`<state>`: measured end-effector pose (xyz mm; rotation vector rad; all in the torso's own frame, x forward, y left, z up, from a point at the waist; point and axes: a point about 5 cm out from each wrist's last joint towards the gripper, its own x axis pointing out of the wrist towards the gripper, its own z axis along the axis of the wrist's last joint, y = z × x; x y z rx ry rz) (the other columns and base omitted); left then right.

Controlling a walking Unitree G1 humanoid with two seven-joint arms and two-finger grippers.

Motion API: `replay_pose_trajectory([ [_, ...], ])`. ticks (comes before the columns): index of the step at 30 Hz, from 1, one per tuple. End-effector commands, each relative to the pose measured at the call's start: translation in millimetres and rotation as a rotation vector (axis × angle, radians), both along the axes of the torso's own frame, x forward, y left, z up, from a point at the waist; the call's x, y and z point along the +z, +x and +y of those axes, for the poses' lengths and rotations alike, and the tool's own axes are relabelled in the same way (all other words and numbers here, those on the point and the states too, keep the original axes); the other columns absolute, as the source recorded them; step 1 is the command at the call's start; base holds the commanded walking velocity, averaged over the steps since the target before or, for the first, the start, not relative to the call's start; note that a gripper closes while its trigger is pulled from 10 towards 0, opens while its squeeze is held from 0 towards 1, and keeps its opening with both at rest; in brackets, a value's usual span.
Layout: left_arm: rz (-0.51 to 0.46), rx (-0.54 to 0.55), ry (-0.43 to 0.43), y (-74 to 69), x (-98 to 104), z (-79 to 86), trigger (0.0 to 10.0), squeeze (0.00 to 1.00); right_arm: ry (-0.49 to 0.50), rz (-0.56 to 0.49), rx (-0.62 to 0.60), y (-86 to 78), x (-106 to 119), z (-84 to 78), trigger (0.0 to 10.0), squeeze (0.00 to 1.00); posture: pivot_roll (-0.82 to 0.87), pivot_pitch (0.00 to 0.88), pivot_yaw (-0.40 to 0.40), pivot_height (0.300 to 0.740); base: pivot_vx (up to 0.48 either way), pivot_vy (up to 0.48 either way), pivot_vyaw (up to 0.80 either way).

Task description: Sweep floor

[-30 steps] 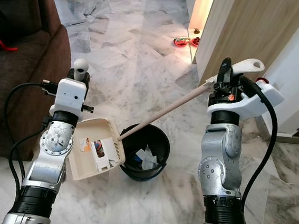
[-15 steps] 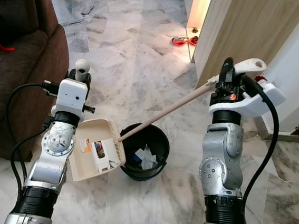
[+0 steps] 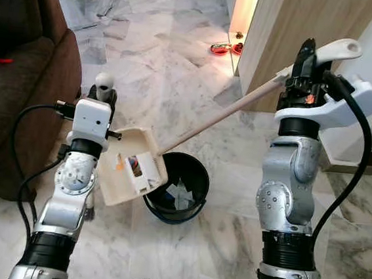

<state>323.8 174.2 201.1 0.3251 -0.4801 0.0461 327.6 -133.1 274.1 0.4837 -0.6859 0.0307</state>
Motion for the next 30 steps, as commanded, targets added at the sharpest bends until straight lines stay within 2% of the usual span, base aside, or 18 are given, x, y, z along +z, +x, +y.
replay_pose_trajectory([
  [1, -0.062, -0.017, 0.003, 0.6, 11.1, -4.5, 10.0, 0.00, 0.016, -0.101, -0.008, -6.6, 19.2, -1.3, 10.0, 0.00, 0.20, 0.098, -0.030, 0.740, 0.000, 0.000, 0.00],
  [13, -0.073, -0.009, 0.002, 2.1, 12.5, 0.1, 10.0, 0.00, 0.002, -0.087, -0.031, -4.7, 16.8, -8.7, 10.0, 0.00, 0.21, 0.090, -0.047, 0.740, 0.000, 0.000, 0.00],
  [25, -0.088, 0.053, 0.023, -5.5, 14.2, 18.4, 10.0, 0.00, -0.011, -0.084, -0.047, 5.5, 19.3, -18.4, 10.0, 0.00, 0.28, 0.084, -0.074, 0.740, 0.000, 0.000, 0.00],
  [30, -0.086, 0.050, 0.026, -7.5, 14.3, 17.3, 10.0, 0.00, -0.010, -0.084, -0.049, 6.6, 18.7, -20.2, 10.0, 0.00, 0.29, 0.083, -0.078, 0.740, 0.000, 0.000, 0.00],
])
